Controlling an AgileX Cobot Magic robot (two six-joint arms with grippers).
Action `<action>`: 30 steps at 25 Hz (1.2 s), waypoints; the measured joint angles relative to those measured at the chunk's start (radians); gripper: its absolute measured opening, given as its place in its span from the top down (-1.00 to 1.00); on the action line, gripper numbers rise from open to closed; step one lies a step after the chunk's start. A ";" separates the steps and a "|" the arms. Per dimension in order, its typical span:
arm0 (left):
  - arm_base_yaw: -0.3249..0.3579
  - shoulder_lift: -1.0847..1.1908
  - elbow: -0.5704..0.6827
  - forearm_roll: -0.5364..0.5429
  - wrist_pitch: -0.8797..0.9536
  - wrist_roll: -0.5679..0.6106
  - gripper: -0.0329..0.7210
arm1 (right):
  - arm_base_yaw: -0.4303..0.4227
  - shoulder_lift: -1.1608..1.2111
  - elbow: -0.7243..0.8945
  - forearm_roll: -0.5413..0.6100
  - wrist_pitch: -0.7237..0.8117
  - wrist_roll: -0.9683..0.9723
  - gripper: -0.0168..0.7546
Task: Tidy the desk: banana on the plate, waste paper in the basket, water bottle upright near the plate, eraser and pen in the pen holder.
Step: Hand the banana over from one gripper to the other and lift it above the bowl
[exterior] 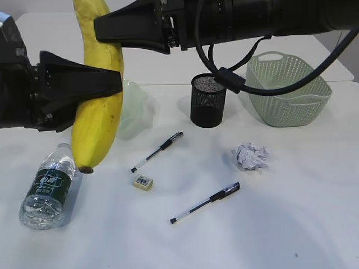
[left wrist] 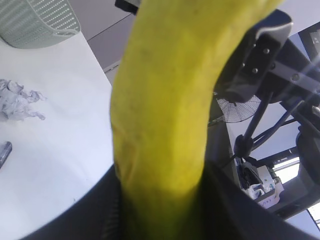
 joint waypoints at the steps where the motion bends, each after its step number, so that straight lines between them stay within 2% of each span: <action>1: 0.000 0.000 0.000 0.000 0.000 0.000 0.14 | 0.000 0.000 0.000 0.000 0.000 0.000 0.35; 8: 0.000 0.000 0.000 0.000 0.000 0.000 0.15 | 0.000 0.000 0.000 0.002 0.000 0.002 0.34; 23: 0.000 0.000 0.000 0.005 -0.002 -0.004 0.15 | 0.000 0.000 0.000 -0.021 -0.002 0.084 0.19; 30: 0.000 0.000 0.000 0.012 -0.014 0.015 0.16 | 0.000 0.000 0.000 -0.021 0.002 0.125 -0.09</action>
